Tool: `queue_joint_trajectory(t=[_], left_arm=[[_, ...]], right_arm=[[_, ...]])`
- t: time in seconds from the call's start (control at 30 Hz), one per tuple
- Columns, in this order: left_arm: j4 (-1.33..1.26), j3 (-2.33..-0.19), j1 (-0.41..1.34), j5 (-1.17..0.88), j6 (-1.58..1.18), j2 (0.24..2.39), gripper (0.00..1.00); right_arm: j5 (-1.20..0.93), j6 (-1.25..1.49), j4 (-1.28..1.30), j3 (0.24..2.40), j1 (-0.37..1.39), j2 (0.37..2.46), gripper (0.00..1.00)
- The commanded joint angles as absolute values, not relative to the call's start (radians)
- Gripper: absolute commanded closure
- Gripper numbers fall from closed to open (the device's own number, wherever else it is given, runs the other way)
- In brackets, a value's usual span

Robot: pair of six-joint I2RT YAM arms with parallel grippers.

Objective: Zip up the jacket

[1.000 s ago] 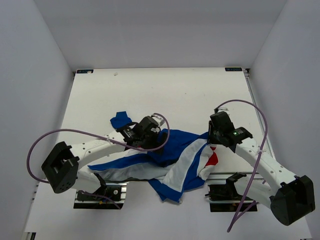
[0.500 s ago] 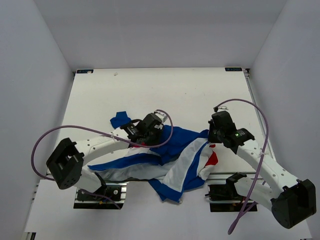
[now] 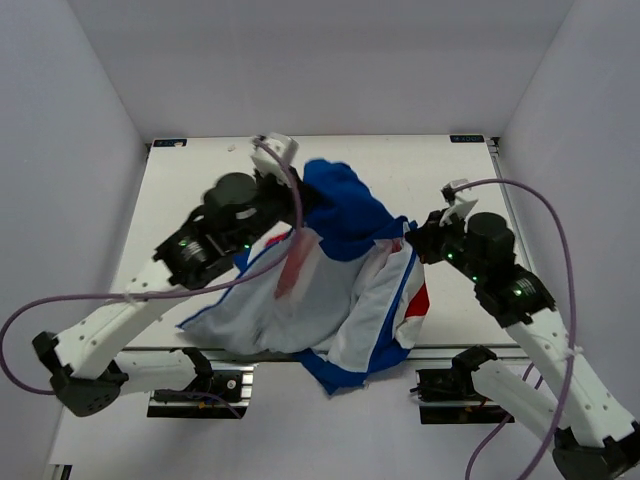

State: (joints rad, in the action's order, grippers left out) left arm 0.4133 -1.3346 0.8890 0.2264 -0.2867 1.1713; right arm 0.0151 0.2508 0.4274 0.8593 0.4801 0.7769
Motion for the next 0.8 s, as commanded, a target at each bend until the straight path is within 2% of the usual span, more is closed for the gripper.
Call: queue_joint_trajectory(t=[0.0, 0.2, 0.4, 0.63, 0.77], left_arm=[[0.281, -1.474, 0.888, 0.18, -0.186, 1.082, 1.0], [0.248, -1.745, 0.888, 0.009, -0.193, 1.129, 1.0], [0.242, -1.954, 0.888, 0.006, -0.239, 1.201, 1.0], [0.192, -1.987, 0.888, 0.064, -0.265, 1.236, 1.0], [0.21, -1.985, 0.89, 0.22, -0.227, 1.302, 1.0]], right_arm=[[-0.154, 0.154, 0.302, 0.977, 0.479, 0.697, 1.0], [-0.308, 0.126, 0.284, 1.129, 0.48, 0.601, 1.0], [-0.31, 0.147, 0.308, 1.288, 0.479, 0.565, 1.0], [-0.261, 0.161, 0.377, 1.404, 0.479, 0.633, 1.0], [-0.146, 0.181, 0.403, 1.408, 0.479, 0.692, 1.0]])
